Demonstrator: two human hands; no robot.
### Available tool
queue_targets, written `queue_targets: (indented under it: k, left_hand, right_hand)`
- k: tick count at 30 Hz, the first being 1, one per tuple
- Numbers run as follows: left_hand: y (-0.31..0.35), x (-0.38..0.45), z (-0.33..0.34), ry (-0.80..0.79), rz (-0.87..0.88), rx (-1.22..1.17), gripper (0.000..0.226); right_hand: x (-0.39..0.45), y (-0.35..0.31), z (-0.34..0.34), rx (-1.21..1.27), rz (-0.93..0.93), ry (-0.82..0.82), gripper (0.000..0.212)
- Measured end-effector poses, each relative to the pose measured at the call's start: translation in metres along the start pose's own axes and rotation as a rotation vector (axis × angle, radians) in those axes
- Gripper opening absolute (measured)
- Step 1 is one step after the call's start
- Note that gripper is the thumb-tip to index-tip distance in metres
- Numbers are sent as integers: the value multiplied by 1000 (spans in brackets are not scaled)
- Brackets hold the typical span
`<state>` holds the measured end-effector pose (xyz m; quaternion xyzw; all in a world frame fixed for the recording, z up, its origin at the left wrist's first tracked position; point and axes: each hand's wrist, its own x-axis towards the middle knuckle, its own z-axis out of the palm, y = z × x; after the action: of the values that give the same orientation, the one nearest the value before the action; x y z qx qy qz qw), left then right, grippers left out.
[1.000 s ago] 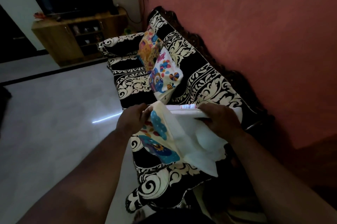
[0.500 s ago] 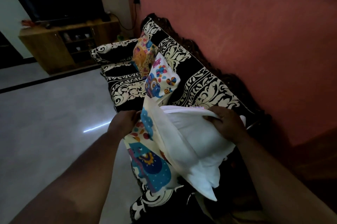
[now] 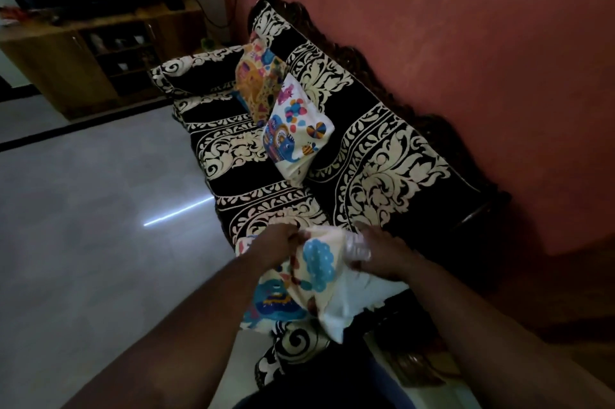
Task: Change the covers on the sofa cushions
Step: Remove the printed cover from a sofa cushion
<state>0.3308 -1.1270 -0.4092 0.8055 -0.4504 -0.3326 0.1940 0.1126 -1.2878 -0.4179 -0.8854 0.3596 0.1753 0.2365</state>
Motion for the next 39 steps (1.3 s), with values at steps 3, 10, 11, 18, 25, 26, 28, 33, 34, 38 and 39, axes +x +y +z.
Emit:
queue_targets:
  k: [3, 10, 11, 18, 25, 26, 28, 33, 34, 38, 39]
  left_hand:
    - [-6, 8, 22, -10, -67, -19, 35]
    - [-10, 51, 14, 133, -239, 99, 36]
    - [-10, 61, 16, 145, -269, 102, 37]
    - [3, 130, 14, 99, -431, 54, 33]
    - [21, 169, 29, 68, -379, -25, 22]
    - [20, 174, 28, 74, -400, -80, 21]
    - [6, 175, 21, 85, -518, -193, 19]
    - [-47, 152, 7, 163, -827, -554, 29]
    - [-52, 153, 9, 164, -785, -497, 30]
    - [-41, 168, 25, 124, -538, -94, 35]
    - [-41, 171, 29, 128, -532, -7, 38]
  right_hand:
    - [16, -3, 48, -66, -76, -5, 130]
    - [77, 6, 33, 56, -96, 6, 92]
    - [88, 14, 25, 96, -81, -31, 89]
    - [135, 61, -48, 150, -92, -63, 85]
    - [151, 112, -121, 141, -111, -75, 76]
    - [152, 117, -128, 154, -114, -70, 73]
    - [154, 130, -138, 214, -85, -36, 66]
    - [168, 147, -171, 388, -44, 97, 58]
    - [176, 142, -170, 394, -59, 92, 56]
    - [213, 126, -141, 395, 39, 153, 49]
    - [220, 129, -131, 394, 68, 176, 51]
